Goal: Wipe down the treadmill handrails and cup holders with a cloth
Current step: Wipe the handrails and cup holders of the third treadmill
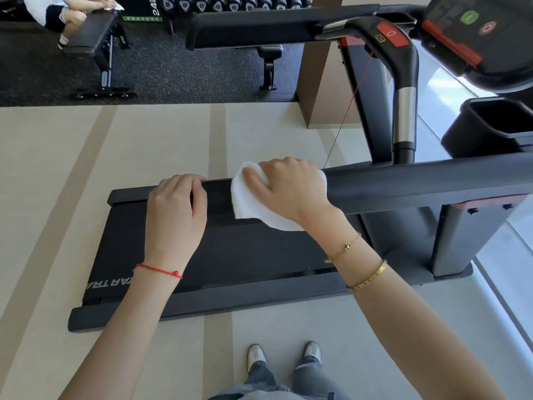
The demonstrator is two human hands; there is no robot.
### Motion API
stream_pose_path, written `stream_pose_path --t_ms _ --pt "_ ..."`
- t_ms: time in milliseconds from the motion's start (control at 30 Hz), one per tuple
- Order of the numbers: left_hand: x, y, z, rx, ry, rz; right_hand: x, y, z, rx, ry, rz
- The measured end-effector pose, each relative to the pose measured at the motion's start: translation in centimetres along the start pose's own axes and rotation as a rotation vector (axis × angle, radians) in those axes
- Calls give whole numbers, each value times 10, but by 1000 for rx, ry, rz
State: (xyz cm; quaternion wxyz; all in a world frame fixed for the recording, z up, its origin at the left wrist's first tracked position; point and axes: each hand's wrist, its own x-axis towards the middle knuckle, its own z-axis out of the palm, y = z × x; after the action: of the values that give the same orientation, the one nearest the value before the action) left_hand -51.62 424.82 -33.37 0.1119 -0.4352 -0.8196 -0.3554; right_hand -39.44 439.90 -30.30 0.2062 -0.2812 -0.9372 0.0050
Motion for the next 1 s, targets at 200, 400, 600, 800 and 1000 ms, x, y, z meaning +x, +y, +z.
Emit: stream_pose_path --t_ms 200,400,600,800,1000 --pt "19 33 15 107 -97 84 -20 16 11 -36 406 -72" --pt "31 74 38 8 -146 122 -39 54 17 -71 628 -103" --pt "33 106 58 -26 -183 214 -58 106 9 -183 667 -51" --pt "35 143 83 -65 -209 283 -67 144 -1 -186 667 -12" --pt "33 183 105 -132 -209 351 -80 199 -17 -197 670 3"
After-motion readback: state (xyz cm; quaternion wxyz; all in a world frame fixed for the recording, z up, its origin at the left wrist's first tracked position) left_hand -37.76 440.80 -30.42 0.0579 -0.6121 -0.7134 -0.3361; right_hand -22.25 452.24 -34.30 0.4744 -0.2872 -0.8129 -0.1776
